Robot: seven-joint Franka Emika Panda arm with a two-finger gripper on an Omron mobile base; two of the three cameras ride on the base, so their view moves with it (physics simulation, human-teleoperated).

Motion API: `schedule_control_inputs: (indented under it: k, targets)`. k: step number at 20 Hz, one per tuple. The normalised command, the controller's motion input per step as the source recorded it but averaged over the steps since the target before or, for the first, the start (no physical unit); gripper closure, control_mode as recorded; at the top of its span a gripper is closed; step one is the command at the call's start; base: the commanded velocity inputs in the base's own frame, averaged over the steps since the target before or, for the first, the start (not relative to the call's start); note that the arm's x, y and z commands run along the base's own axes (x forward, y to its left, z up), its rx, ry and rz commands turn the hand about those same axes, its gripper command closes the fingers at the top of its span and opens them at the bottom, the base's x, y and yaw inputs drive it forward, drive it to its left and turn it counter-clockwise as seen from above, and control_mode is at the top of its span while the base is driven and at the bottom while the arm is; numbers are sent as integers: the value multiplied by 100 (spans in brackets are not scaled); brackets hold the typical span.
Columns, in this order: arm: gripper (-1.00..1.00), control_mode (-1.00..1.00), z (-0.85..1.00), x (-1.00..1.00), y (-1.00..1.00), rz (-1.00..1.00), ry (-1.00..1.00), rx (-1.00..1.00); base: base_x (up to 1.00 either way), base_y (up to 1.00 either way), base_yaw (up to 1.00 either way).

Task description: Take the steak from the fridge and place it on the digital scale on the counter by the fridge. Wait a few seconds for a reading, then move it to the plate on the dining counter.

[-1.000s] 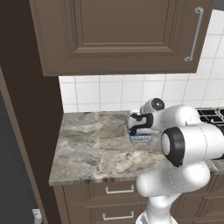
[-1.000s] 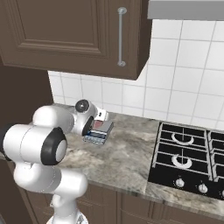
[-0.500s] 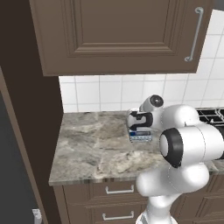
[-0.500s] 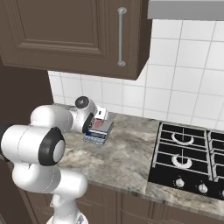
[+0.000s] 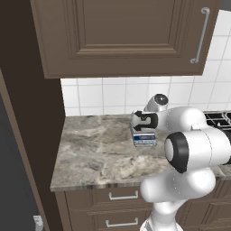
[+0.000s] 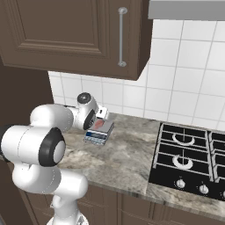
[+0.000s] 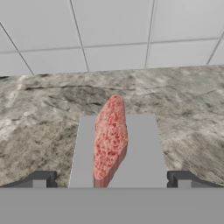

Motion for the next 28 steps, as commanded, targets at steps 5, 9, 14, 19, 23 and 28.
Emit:
schedule_control_inputs:
  k: [5,9,14,19,23,28]
  targets:
    - [-100,-100,0,0,1,-3,13,2,0,0,0]
    - [-100,-100,0,0,2,-2,10,0,0,0,0]
    - [-100,-100,0,-2,0,-1,7,0,0,0,0]
    - [-100,-100,0,-11,5,0,1,0,0,0,0]
    - [-100,-100,-1,0,2,0,0,0,0,0,0]
    - [-100,-100,-10,0,1,0,0,0,0,0,0]
